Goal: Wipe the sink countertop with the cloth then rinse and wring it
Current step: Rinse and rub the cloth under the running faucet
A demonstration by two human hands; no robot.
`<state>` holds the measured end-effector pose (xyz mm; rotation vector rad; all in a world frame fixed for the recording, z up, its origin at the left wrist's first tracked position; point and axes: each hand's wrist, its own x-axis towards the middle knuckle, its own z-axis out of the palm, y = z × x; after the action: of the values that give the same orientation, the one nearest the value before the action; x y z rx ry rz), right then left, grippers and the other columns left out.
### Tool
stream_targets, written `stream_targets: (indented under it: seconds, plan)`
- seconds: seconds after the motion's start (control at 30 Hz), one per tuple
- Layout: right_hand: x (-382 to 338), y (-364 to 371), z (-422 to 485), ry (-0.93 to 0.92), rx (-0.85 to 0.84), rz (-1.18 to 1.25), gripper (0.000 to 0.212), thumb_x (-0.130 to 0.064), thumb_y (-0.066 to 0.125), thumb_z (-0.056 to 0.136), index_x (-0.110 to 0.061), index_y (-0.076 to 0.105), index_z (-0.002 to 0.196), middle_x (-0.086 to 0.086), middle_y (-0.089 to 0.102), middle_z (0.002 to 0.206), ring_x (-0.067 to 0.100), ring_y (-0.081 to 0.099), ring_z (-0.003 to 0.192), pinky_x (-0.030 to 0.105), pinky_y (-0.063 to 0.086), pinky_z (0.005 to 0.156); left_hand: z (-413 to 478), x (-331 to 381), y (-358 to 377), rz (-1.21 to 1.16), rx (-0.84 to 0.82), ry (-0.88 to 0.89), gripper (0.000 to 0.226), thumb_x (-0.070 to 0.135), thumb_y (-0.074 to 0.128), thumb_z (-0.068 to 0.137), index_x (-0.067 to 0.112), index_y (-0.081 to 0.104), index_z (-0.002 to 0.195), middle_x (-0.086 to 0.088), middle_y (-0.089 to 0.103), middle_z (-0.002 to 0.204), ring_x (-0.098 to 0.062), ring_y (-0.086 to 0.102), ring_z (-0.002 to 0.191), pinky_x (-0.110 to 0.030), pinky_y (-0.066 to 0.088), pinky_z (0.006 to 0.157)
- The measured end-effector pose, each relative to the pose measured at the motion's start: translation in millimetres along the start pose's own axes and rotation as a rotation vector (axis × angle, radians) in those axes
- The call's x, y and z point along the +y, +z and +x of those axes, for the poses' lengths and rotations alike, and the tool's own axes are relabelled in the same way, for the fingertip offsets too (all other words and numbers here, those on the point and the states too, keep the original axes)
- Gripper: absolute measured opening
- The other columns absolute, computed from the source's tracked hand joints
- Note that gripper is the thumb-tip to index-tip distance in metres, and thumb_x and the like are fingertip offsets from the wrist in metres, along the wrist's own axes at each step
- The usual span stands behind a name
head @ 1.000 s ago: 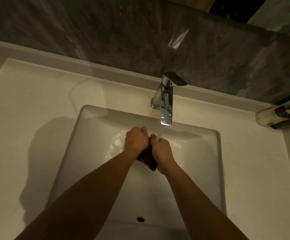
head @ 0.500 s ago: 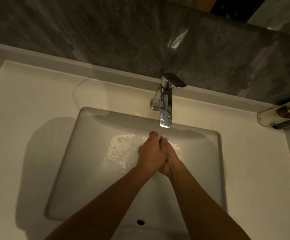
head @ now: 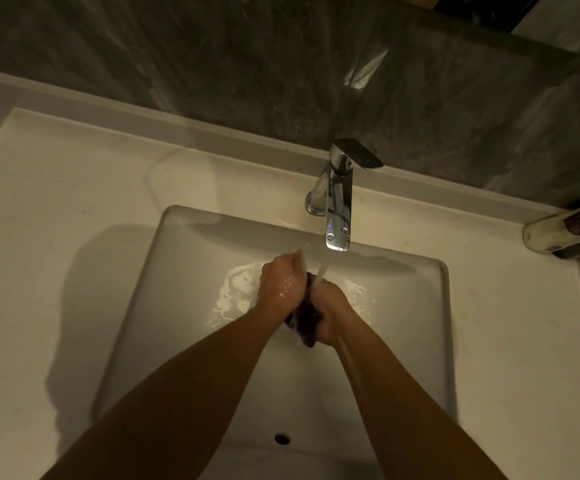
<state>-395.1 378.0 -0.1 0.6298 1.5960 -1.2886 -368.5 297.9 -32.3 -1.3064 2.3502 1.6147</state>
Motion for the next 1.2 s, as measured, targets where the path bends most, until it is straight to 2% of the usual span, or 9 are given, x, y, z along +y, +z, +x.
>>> stream_targets:
  seconds: [0.2,0.37,0.47,0.57,0.7,0.8,0.93,1.07,1.2]
  plan:
    - [9.0,-19.3,-1.9,-0.335,0.151,-0.134,0.016,-0.022,0.056,0.102,-0.008,0.064,0.098,0.017,0.073,0.098,0.033,0.074,0.092,0.056,0.059,0.090,13.8,-10.7,-6.9,-0.022,-0.062,-0.180,0.039,0.044,0.046,0.101,0.013,0.053,0.079,-0.009,0.062,0.081,-0.028,0.058,0.079,-0.038,0.042,0.074]
    - [11.4,-34.3,5.0,-0.173,0.146,0.137,0.023,-0.019,0.054,0.101,-0.006,0.066,0.116,0.023,0.072,0.115,0.041,0.070,0.107,0.056,0.056,0.097,-6.5,-8.4,-5.3,-0.253,-0.154,-0.212,0.034,0.030,0.048,0.099,0.008,0.056,0.075,-0.008,0.059,0.072,-0.025,0.058,0.070,-0.038,0.048,0.067]
    - [11.0,-26.2,4.7,-0.074,0.073,0.280,0.035,-0.036,0.059,0.099,-0.006,0.072,0.108,0.019,0.078,0.102,0.033,0.077,0.093,0.047,0.062,0.085,-37.4,11.0,5.4,-0.243,-0.163,-0.063,0.026,0.036,0.046,0.104,0.012,0.056,0.102,0.000,0.064,0.088,-0.019,0.065,0.084,-0.034,0.052,0.075]
    - [10.3,-11.5,1.8,-0.091,-0.034,0.390,0.027,-0.040,0.071,0.089,-0.013,0.068,0.090,0.006,0.068,0.074,0.014,0.072,0.065,0.031,0.057,0.065,-52.8,21.8,16.1,-0.077,-0.053,0.119,0.025,0.045,0.046,0.102,0.020,0.049,0.098,0.008,0.060,0.079,-0.019,0.065,0.079,-0.037,0.052,0.077]
    - [-2.9,-9.0,-2.7,0.009,-0.047,0.161,0.039,-0.041,0.035,0.108,-0.015,0.054,0.087,0.006,0.052,0.083,0.020,0.053,0.070,0.036,0.042,0.066,-39.0,20.1,14.9,0.007,0.017,0.108,0.031,0.056,0.051,0.096,0.029,0.043,0.082,0.007,0.056,0.075,-0.017,0.058,0.071,-0.033,0.041,0.065]
    - [-10.6,-6.0,-7.4,0.063,-0.045,0.139,0.038,-0.037,0.036,0.109,-0.007,0.057,0.096,0.009,0.054,0.081,0.020,0.053,0.071,0.034,0.044,0.071,-25.0,15.1,12.2,0.012,0.012,0.109,0.028,0.049,0.055,0.096,0.027,0.051,0.081,0.004,0.062,0.073,-0.018,0.062,0.070,-0.032,0.044,0.062]
    - [-6.8,-3.7,-7.6,0.091,-0.069,0.015,0.050,-0.043,0.040,0.105,-0.003,0.065,0.088,0.014,0.067,0.063,0.025,0.064,0.050,0.029,0.052,0.052,-8.0,5.8,7.4,-0.016,0.056,0.042,0.045,0.043,0.044,0.103,0.022,0.052,0.064,-0.006,0.062,0.069,-0.028,0.062,0.070,-0.036,0.049,0.068]
    - [-2.9,-1.8,-6.7,-0.079,0.046,-0.080,0.034,-0.031,0.056,0.100,-0.002,0.072,0.103,0.023,0.076,0.094,0.037,0.076,0.084,0.053,0.063,0.082,3.8,-2.1,3.7,0.017,0.017,-0.043,0.052,0.045,0.037,0.102,0.020,0.056,0.061,-0.011,0.066,0.070,-0.030,0.064,0.070,-0.039,0.055,0.072]
    - [12.2,-8.6,-3.6,-0.376,0.158,-0.335,0.037,-0.048,0.056,0.097,-0.012,0.064,0.099,0.014,0.073,0.099,0.028,0.073,0.092,0.047,0.061,0.086,13.1,-14.7,2.0,0.075,-0.010,-0.184,0.049,0.054,0.039,0.101,0.013,0.060,0.085,-0.010,0.066,0.086,-0.029,0.061,0.081,-0.038,0.047,0.074]
